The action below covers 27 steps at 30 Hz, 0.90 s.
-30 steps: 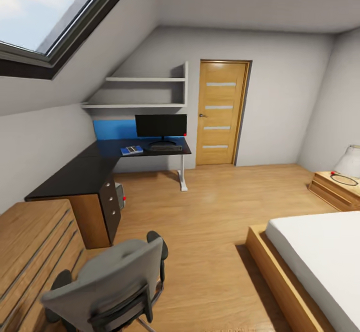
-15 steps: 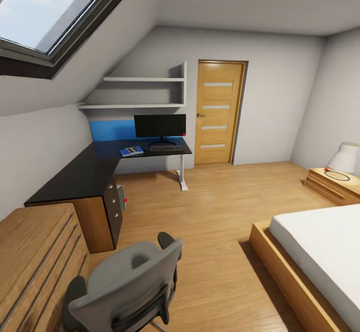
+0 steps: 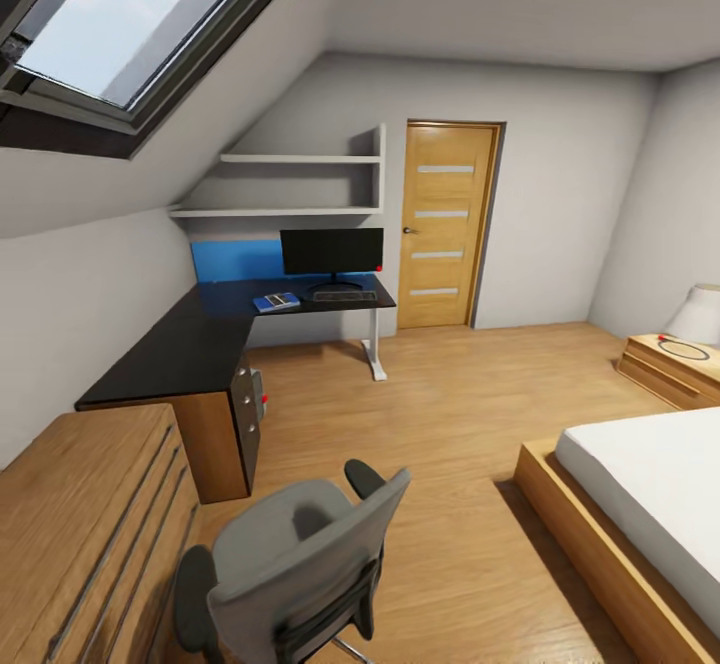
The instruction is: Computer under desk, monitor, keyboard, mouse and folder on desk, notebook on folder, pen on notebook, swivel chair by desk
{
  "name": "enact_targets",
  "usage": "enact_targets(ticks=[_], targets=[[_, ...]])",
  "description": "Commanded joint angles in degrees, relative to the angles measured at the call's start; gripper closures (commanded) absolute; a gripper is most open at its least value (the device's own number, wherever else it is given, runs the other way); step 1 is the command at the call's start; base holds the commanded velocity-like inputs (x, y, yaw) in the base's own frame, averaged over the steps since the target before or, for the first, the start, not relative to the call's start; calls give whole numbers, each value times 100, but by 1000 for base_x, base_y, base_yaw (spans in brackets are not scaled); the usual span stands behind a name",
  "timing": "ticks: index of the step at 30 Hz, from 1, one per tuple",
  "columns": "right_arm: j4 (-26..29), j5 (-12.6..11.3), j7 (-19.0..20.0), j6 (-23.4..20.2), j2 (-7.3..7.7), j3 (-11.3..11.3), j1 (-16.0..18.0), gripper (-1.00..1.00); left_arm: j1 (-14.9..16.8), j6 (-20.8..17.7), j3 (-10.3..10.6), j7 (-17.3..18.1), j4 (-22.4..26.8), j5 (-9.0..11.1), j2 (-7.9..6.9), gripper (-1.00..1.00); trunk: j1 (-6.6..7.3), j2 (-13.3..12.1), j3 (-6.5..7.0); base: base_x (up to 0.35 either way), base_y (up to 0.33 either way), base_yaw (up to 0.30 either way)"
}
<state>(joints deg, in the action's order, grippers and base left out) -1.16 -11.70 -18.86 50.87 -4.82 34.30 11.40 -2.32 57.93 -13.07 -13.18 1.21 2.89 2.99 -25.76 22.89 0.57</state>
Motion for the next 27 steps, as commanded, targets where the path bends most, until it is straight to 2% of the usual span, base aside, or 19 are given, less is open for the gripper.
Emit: enact_targets(ticks=[1, 16, 27], targets=[[-13, -44, -12, 19, -3, 51, 3, -100, -5, 6, 6, 9, 11, 28, 3, -100, -2, 3, -1, -27, 95, 0], [-12, -43, -12, 19, -2, 51, 3, -100, -5, 5, 6, 9, 11, 28, 0, -100, -2, 3, -1, -16, 32, 0], [-11, -44, -12, 19, -2, 51, 3, -100, -5, -1, 6, 9, 11, 28, 0, -100, -2, 3, -1, -174, 146, 0]])
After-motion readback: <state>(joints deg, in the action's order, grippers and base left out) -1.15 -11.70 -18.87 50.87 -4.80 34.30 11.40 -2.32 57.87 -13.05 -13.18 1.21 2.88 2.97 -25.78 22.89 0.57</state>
